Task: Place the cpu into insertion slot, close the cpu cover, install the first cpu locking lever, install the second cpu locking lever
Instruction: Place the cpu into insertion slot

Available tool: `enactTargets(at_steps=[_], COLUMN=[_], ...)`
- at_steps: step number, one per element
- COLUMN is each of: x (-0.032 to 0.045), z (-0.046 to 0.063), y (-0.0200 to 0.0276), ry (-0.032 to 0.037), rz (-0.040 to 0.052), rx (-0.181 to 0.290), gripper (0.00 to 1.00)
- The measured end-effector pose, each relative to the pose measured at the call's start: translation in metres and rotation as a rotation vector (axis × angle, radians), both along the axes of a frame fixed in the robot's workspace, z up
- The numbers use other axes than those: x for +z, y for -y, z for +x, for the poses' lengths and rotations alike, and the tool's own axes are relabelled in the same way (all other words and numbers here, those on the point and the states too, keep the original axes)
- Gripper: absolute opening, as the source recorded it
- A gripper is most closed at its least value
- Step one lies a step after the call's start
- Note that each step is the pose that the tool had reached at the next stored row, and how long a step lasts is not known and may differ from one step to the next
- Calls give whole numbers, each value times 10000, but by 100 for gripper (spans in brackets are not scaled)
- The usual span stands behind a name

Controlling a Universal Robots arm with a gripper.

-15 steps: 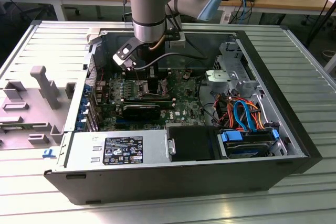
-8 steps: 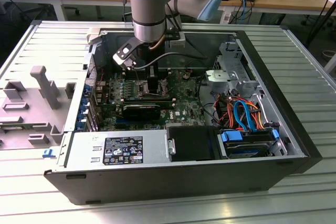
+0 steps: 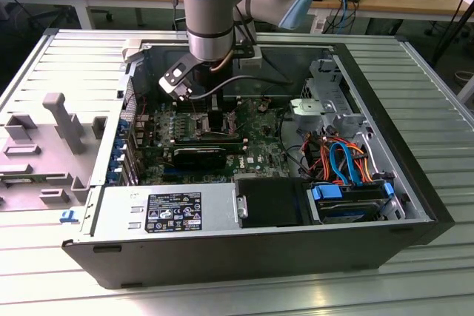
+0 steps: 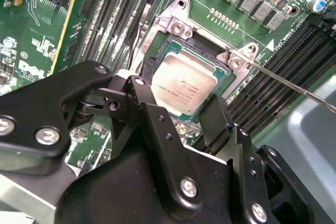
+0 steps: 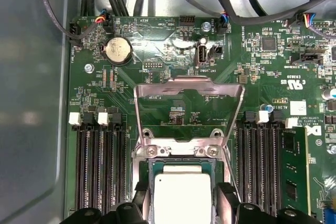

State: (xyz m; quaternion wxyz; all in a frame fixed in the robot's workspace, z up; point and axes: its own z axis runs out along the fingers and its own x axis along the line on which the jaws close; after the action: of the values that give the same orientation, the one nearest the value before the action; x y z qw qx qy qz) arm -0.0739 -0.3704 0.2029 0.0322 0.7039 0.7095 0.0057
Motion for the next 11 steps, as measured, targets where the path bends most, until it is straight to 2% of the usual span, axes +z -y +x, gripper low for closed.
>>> enactTargets(at_steps=[5, 7, 8, 9, 11], x=[99, 107, 107, 107, 108], z=[0, 1, 3, 6, 14], y=[0, 0, -1, -1, -3], ry=[0, 1, 0, -2, -14], rz=[10, 38, 105, 112, 110], rx=[0, 1, 2, 0, 0], gripper=[62, 62, 62, 54, 54])
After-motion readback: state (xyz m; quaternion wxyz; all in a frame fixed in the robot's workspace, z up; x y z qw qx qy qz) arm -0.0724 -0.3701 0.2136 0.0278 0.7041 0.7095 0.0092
